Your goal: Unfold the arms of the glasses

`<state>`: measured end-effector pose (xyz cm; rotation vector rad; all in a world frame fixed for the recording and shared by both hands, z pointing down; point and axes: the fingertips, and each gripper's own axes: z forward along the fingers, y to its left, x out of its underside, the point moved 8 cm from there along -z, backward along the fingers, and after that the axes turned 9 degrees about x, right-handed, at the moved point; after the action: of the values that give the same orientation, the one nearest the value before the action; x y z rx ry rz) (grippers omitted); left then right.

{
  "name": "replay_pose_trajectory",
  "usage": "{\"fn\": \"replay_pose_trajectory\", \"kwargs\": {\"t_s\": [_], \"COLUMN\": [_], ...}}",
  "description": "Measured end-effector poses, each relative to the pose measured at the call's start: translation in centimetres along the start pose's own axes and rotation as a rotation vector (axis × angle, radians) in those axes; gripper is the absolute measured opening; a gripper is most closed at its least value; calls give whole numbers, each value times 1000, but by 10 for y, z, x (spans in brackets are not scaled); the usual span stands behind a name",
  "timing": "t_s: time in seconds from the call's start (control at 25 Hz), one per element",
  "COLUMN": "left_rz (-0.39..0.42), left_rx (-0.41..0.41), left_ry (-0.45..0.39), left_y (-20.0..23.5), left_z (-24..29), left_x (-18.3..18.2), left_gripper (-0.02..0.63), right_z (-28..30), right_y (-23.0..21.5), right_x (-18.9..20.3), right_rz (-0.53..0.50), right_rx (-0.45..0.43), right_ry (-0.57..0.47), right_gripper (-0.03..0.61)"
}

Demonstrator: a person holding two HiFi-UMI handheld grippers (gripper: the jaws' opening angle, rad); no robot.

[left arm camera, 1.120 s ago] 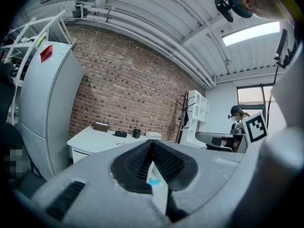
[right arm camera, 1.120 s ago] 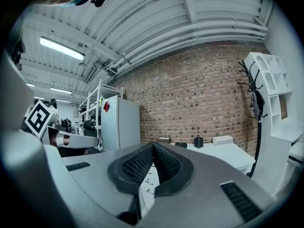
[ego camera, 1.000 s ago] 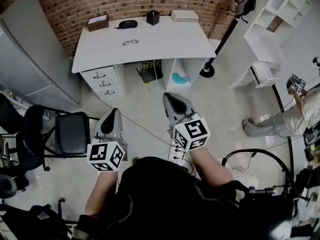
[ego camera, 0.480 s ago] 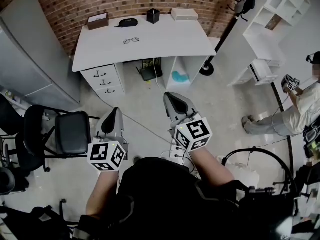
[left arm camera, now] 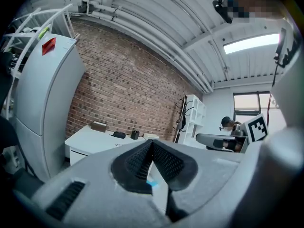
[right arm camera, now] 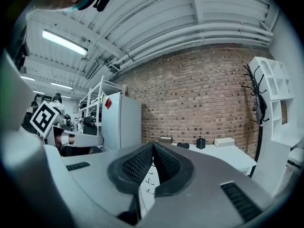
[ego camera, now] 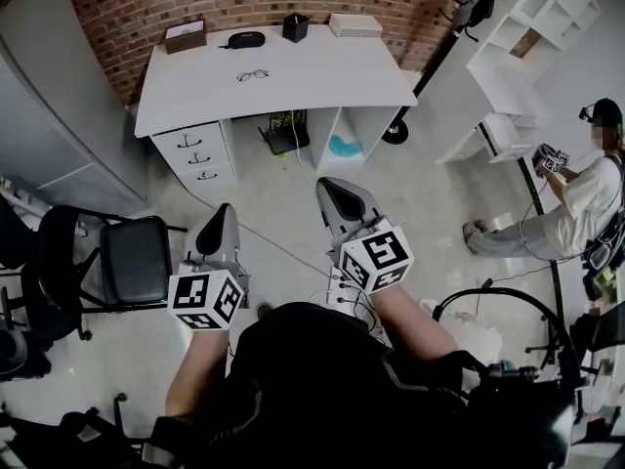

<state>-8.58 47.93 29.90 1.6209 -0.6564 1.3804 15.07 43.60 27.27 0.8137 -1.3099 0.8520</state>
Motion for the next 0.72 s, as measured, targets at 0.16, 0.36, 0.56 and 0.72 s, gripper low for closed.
{"fn": "replay_pose_trajectory", "kwargs": {"t_s": [0.16, 0.36, 0.56, 0.72], "left_rz": [8, 60, 60, 43], "left_rx": [16, 67, 92, 82], "left_ry": [-9, 14, 11, 11], "left_y": [13, 23, 23, 27], "left_z": [-2, 1, 1, 4], "left_x": [-7, -12, -14, -11], "left_gripper": [9, 8, 9, 9], "right_z": [11, 16, 19, 28], "right_y": [4, 16, 23, 22], "right_x": [0, 3, 7, 6], "right_rz": [34, 57, 46, 40], "right_rx": [42, 54, 50, 39], "right_ry": [-4, -20, -7, -12], "right_gripper": [8, 8, 8, 8]}}
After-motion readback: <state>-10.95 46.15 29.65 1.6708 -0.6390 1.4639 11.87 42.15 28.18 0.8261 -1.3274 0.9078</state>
